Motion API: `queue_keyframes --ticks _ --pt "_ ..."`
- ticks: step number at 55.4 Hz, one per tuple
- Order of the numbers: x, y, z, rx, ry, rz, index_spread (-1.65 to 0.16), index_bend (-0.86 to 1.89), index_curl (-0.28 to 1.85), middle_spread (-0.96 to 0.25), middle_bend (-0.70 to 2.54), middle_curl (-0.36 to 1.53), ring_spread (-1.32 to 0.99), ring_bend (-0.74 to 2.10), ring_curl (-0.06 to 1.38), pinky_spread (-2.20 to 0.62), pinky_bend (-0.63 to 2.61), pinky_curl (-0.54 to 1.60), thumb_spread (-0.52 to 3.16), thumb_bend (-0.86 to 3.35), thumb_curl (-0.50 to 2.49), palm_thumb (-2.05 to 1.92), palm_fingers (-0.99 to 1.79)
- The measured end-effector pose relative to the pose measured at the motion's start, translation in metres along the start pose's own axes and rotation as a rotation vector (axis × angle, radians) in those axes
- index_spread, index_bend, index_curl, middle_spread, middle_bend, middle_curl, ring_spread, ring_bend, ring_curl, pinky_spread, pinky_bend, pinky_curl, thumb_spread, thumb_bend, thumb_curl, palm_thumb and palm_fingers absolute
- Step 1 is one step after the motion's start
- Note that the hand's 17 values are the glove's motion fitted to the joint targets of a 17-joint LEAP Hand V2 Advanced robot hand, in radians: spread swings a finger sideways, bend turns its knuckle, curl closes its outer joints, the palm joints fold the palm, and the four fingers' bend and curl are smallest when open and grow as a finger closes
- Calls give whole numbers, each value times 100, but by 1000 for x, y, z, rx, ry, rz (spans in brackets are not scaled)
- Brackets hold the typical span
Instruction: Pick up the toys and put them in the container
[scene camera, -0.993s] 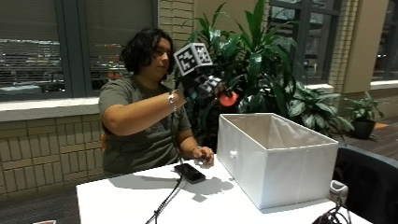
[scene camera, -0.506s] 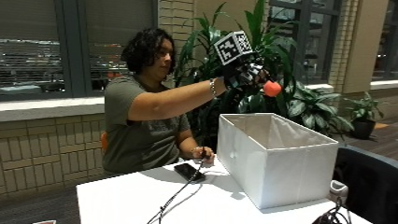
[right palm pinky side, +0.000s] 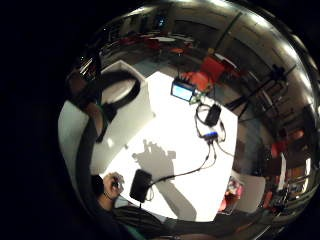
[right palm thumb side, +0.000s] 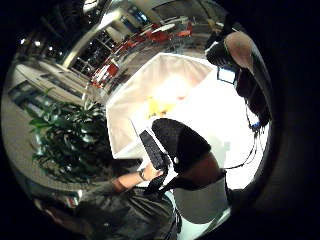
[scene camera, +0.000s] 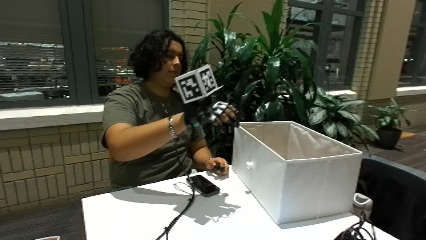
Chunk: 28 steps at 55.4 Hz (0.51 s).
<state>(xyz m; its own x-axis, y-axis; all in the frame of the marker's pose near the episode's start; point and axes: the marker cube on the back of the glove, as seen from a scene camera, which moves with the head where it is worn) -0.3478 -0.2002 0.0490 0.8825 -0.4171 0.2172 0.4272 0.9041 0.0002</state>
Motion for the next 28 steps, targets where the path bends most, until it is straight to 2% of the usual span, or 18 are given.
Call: queue_keyframes --ticks 4,14,21,28 --pt "23 32 13 -32 -61 25 -36 41 51 -44 89 106 -41 136 78 -45 121 69 120 -3 24 -3 51" --pt "69 96 47 -73 -71 51 -37 50 54 -36 68 92 -36 108 66 -29 98 58 122 -4 23 -5 24" --pt "98 119 77 -122 6 -37 -38 51 55 -30 53 82 -33 92 58 -17 90 52 123 -4 23 -5 6" --pt "122 132 109 -146 -11 -20 -38 52 53 -26 45 75 -33 81 52 -10 84 46 121 -5 22 -7 2"
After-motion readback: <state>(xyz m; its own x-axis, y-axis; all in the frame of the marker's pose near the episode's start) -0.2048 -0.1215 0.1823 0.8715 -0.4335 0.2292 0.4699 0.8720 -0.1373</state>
